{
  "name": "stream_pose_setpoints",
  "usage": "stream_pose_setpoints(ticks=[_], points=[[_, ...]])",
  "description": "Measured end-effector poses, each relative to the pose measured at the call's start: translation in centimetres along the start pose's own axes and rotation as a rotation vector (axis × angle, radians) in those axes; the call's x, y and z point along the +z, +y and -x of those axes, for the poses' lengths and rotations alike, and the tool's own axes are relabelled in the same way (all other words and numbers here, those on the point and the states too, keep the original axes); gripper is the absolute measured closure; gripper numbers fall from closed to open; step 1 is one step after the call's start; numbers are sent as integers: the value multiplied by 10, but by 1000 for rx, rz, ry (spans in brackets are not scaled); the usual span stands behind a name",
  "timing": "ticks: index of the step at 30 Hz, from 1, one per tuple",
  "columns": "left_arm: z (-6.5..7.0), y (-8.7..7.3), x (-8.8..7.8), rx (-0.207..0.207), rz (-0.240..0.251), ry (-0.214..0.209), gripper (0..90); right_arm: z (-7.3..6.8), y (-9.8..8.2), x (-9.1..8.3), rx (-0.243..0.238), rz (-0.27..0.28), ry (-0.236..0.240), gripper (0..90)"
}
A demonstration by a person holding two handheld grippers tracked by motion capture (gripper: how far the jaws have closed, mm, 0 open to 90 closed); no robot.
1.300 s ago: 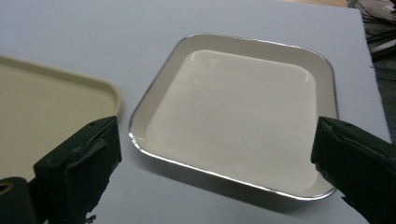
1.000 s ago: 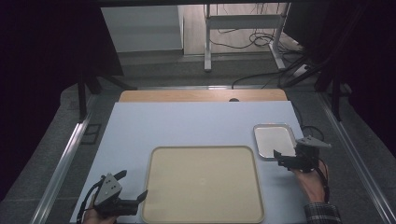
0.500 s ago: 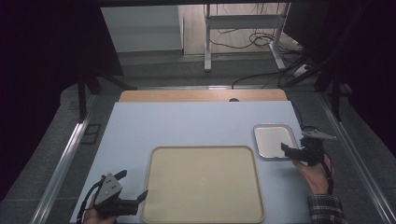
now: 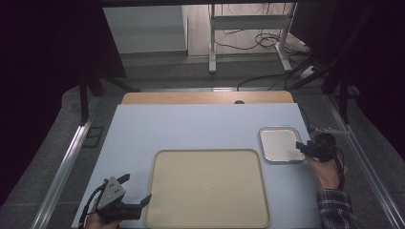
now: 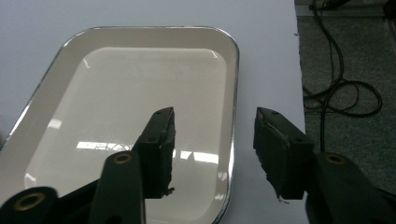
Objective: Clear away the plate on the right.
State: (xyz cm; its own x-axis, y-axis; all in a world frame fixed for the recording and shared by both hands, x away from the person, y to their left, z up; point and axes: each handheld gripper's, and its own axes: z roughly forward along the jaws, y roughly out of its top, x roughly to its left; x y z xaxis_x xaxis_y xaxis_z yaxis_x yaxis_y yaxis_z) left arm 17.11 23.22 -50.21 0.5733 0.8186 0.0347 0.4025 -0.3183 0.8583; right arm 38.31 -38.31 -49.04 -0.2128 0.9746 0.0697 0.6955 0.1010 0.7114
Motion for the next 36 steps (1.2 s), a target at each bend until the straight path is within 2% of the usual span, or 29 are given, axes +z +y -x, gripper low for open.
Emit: stream_pose_setpoints(ticks=[5,12,14,16,17,20,21,23,25,26,36], points=[[0,0,0,-1,-2,0,24,11,4,10,21,-29,5,625],[0,0,0,-4,-3,-2,24,15,5,21,32,-76,14,715],[0,0,0,-3,-3,-2,24,17,7,24,45,-90,20,777],[0,0,0,-3,-4,-2,24,17,7,25,54,-96,34,802],[0,0,1,-3,-4,-2,24,18,8,26,65,-107,59,839],[0,0,0,-3,-4,-2,24,18,9,26,82,-117,60,848],[0,0,0,-3,-4,-2,24,22,9,25,137,-123,91,866],[0,0,1,0,-7,0,24,27,8,23,176,-117,121,879],[0,0,1,0,-6,0,24,28,8,21,191,-119,127,885],[0,0,1,1,-6,0,24,30,8,19,209,-104,144,888],[0,1,1,4,-8,2,24,31,8,10,229,-67,157,887]])
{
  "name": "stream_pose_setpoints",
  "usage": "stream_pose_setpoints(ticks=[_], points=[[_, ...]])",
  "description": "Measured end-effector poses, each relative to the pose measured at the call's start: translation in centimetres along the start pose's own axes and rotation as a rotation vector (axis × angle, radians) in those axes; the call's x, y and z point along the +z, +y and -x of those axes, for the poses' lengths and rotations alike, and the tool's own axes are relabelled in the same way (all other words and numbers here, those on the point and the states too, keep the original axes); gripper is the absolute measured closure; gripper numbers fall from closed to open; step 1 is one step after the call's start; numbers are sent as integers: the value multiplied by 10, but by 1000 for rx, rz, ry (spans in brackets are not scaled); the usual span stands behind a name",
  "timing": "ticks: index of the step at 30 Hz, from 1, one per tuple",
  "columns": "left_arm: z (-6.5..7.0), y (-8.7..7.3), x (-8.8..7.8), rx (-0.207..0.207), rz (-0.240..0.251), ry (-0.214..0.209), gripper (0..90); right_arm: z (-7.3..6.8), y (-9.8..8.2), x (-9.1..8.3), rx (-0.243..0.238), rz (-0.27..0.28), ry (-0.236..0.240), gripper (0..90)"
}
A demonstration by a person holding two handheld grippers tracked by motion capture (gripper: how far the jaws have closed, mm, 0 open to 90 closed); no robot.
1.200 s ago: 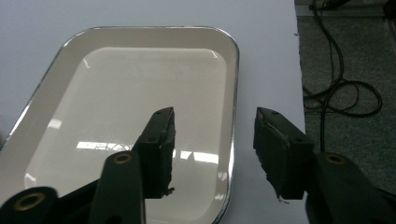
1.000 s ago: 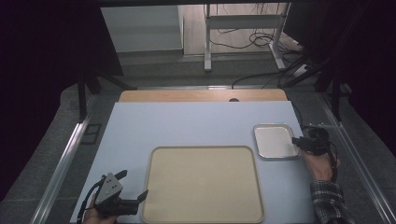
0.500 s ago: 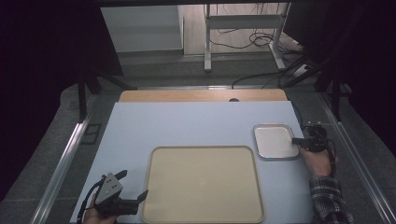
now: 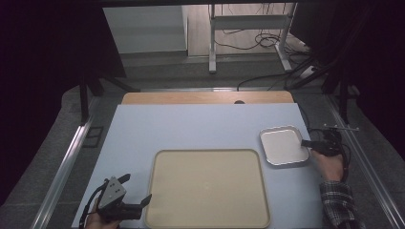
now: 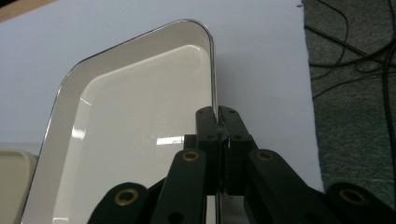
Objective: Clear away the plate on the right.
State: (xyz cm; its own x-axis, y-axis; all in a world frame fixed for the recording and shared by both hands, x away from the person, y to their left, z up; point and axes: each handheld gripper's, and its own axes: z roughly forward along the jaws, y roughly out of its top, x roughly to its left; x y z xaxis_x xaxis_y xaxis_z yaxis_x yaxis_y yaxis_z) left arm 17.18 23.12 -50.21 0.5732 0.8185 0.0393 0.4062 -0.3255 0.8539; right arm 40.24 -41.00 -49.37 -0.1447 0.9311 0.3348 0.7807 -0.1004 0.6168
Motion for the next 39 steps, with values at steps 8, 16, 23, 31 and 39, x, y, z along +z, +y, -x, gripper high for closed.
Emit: stream_pose_setpoints(ticks=[8,16,23,31,39], points=[[0,0,0,-1,0,0,24,-2,-1,-8,24,38,42,888],[0,0,0,-5,4,-2,24,-8,-5,-17,28,61,83,888],[0,0,1,-5,4,-3,24,-18,-12,-23,19,55,108,887],[-1,0,1,-12,5,-5,24,-32,-18,-25,6,48,130,887],[-1,1,1,-11,5,-5,24,-52,-22,-22,-35,30,160,887]])
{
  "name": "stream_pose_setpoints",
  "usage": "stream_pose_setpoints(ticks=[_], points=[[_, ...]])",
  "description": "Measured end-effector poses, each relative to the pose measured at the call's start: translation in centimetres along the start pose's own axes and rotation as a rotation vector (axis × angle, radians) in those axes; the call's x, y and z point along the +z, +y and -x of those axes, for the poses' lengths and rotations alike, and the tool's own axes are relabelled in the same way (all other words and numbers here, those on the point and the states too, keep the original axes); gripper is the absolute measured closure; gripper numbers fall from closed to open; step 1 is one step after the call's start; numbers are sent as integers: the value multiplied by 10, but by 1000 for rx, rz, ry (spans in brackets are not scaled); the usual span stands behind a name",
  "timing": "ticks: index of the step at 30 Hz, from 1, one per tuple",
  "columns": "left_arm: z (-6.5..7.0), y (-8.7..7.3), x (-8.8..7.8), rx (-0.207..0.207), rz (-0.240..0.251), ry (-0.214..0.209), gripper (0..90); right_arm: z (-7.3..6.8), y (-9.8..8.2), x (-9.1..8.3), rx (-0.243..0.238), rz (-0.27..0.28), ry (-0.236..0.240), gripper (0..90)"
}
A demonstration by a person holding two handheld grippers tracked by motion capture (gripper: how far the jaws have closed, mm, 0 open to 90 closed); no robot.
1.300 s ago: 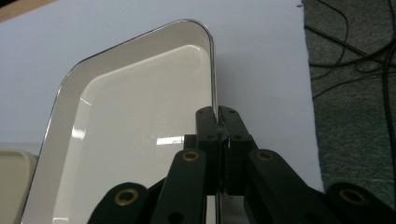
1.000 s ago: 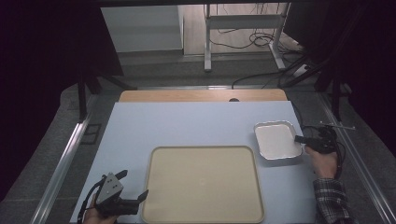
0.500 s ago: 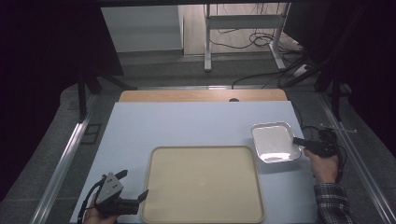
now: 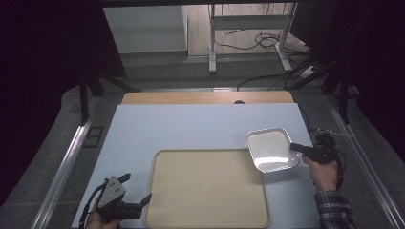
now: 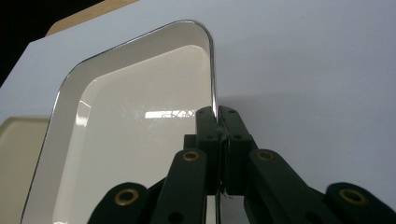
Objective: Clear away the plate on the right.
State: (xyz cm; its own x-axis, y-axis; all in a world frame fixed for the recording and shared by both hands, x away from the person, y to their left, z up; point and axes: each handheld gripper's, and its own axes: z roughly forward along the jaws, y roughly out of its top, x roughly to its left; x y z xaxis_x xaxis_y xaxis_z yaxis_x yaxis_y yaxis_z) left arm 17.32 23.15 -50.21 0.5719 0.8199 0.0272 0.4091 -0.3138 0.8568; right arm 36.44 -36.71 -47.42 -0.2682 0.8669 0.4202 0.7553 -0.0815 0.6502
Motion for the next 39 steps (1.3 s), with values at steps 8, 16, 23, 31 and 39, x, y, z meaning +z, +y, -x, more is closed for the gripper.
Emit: stream_pose_setpoints(ticks=[8,16,23,31,39], points=[[0,0,0,-1,0,0,24,-17,-4,6,-8,-21,45,887],[0,0,0,2,-3,2,24,-41,-11,14,-32,-48,104,887],[2,0,1,15,-10,8,24,-61,-19,22,-64,-82,139,887],[2,1,1,14,-11,9,25,-74,-26,27,-73,-101,169,886],[2,1,1,15,-13,10,25,-95,-36,37,-104,-136,201,885]])
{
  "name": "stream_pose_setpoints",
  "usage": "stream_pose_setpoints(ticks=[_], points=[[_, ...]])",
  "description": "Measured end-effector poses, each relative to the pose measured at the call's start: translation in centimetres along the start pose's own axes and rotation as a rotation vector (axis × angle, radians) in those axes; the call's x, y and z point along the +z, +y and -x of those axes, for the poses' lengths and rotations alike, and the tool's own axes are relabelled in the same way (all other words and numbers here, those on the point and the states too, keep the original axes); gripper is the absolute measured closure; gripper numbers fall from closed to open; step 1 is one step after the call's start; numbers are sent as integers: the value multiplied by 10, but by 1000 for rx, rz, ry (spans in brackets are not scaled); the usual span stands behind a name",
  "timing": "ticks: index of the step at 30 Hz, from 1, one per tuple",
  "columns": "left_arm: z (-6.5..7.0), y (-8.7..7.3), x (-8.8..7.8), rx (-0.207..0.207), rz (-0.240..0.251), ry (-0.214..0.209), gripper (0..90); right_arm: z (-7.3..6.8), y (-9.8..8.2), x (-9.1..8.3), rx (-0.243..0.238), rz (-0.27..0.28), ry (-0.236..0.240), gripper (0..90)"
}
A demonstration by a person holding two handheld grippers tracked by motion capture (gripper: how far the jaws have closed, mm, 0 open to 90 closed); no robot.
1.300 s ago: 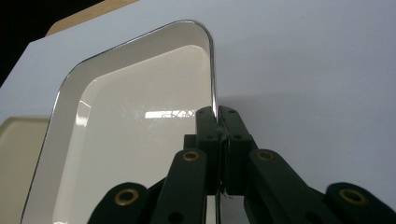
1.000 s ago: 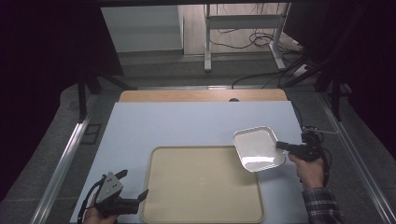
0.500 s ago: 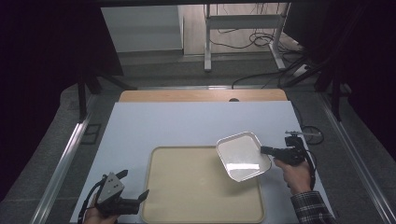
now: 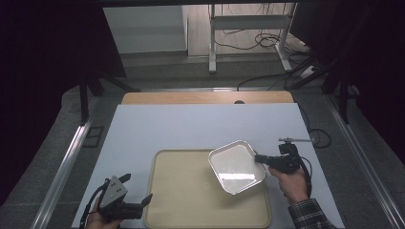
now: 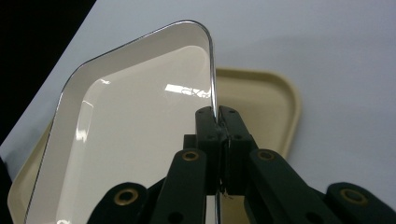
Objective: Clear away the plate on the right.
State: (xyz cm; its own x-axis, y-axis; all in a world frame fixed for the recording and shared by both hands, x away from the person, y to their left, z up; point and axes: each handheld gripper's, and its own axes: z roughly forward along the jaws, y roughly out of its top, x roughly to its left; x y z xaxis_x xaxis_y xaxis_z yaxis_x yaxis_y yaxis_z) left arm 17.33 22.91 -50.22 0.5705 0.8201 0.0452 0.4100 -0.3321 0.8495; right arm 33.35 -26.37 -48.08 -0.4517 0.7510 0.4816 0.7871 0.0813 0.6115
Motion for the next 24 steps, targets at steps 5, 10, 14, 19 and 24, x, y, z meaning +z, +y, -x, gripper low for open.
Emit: stream_pose_setpoints(ticks=[5,10,14,19,24], points=[[0,0,0,2,-2,1,26,-13,-3,13,-21,-25,19,885],[0,0,0,4,-4,2,26,-25,-6,28,-44,-56,32,883],[0,0,0,6,-5,3,27,-32,-8,37,-59,-65,25,882],[0,0,0,12,-10,4,27,-33,-7,43,-52,-65,15,883],[1,0,0,12,-11,4,27,-32,-8,51,-44,-74,-18,882]])
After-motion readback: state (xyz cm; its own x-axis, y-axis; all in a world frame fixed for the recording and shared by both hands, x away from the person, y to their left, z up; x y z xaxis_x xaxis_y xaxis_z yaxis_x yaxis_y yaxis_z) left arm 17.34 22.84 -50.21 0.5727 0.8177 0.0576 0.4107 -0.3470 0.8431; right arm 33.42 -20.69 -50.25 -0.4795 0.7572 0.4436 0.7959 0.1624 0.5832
